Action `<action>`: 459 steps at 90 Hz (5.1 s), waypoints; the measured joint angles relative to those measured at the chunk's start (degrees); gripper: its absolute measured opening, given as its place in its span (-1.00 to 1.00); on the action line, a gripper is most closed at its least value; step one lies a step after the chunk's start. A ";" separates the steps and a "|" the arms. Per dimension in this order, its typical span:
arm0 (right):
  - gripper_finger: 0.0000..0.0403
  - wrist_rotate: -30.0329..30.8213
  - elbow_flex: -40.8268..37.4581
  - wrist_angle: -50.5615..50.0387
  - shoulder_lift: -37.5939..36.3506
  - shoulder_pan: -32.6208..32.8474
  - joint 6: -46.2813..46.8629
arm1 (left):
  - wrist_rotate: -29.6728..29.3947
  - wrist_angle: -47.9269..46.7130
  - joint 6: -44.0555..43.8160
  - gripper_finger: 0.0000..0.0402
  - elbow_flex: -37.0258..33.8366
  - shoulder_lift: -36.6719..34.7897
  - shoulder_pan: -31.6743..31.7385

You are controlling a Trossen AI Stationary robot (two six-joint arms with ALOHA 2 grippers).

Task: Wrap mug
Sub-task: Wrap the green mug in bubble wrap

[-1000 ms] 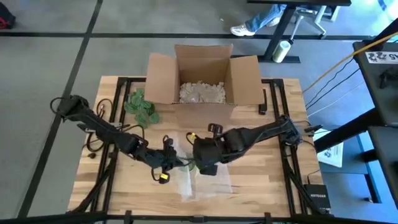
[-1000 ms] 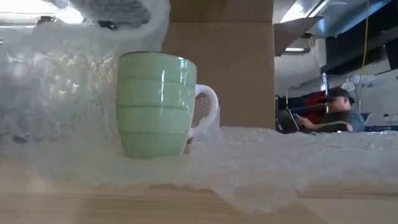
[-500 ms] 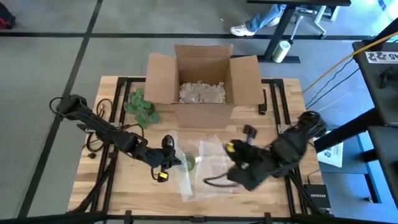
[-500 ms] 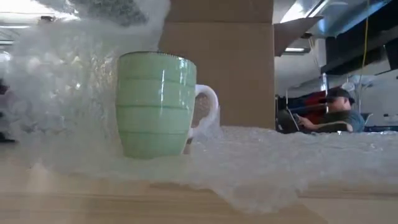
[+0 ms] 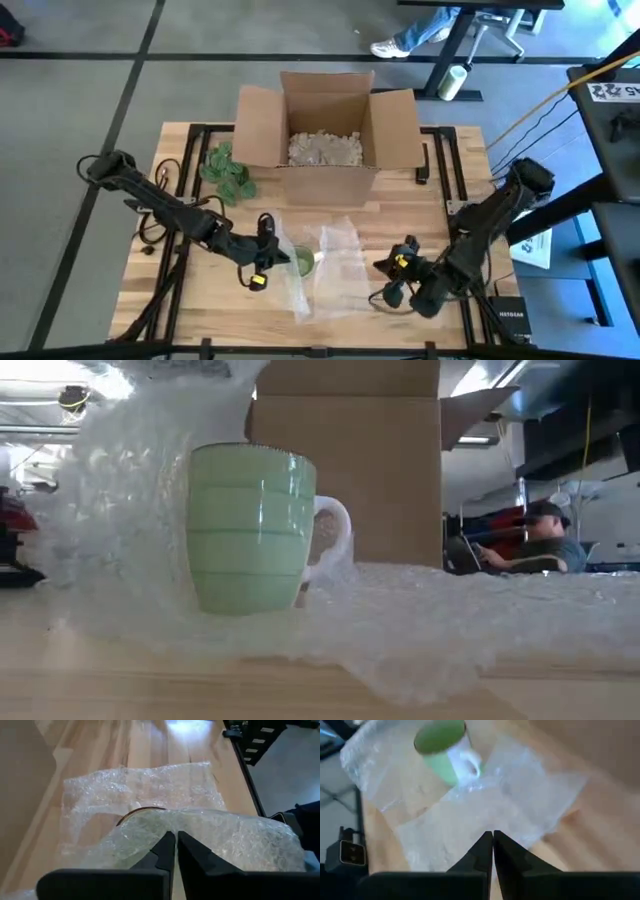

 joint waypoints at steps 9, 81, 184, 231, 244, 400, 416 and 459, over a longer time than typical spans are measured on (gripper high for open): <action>-1.00 -8.69 -14.18 22.48 -3.60 -4.27 -6.53 | 0.68 -0.06 -0.82 -1.00 0.00 0.00 0.33; -0.52 -41.77 -12.05 20.28 -4.79 -34.73 -44.79 | 0.62 -0.12 -4.95 -1.00 0.00 0.00 5.92; -0.67 -47.08 0.43 18.22 20.50 -31.78 -45.75 | 0.74 2.79 -2.60 -1.00 0.00 0.04 9.21; -0.99 -47.52 0.38 17.65 20.52 -31.74 -45.88 | 11.45 5.87 -4.55 -0.99 -0.02 5.70 13.16; -1.00 -47.52 0.38 17.61 20.52 -31.74 -45.90 | 13.95 8.37 -5.16 -0.90 -0.01 4.61 13.16; -1.00 -47.06 0.25 17.37 20.52 -31.78 -47.54 | 12.68 7.22 -6.67 -0.26 -0.02 1.32 11.50; -1.00 -47.06 0.25 17.31 20.53 -31.78 -47.50 | 11.26 10.34 -5.23 -0.26 -0.02 3.19 14.78; -1.00 -43.78 0.14 15.36 14.30 -31.78 -47.52 | 13.22 10.86 -6.97 -0.26 -0.02 8.17 15.32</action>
